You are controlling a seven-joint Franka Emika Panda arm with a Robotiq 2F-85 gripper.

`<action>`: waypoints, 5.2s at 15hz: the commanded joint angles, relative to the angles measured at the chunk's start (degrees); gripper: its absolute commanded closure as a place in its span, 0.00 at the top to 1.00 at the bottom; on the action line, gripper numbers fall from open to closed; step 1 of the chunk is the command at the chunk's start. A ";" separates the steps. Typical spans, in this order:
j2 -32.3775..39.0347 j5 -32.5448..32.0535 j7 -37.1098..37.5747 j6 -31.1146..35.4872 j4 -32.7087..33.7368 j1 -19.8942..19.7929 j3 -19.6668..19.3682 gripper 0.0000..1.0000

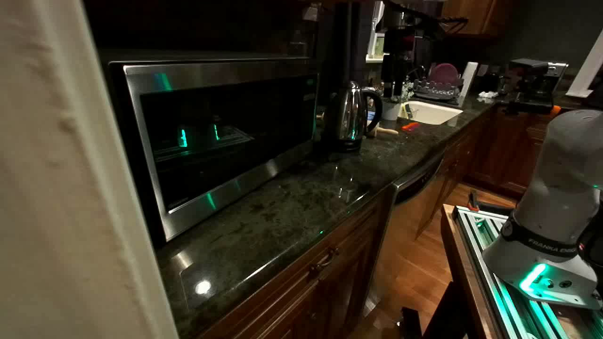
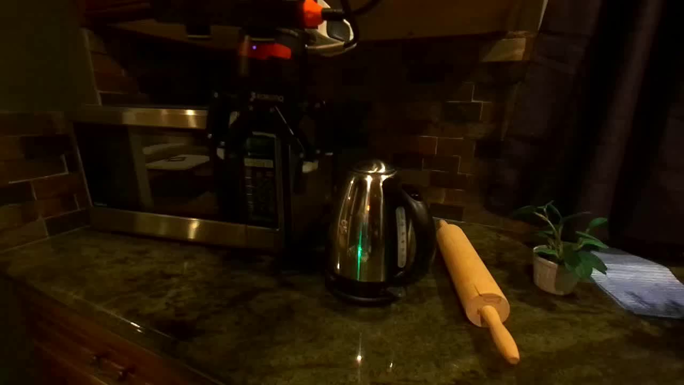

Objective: Move the kettle backwards

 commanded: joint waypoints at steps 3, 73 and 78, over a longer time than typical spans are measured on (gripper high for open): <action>0.09 0.12 -0.13 -0.14 0.14 -0.38 0.30 1.00; 26.31 6.67 -5.84 58.40 -9.81 -4.95 -2.81 1.00; 28.06 8.94 -9.93 58.99 -7.35 -5.35 -1.67 1.00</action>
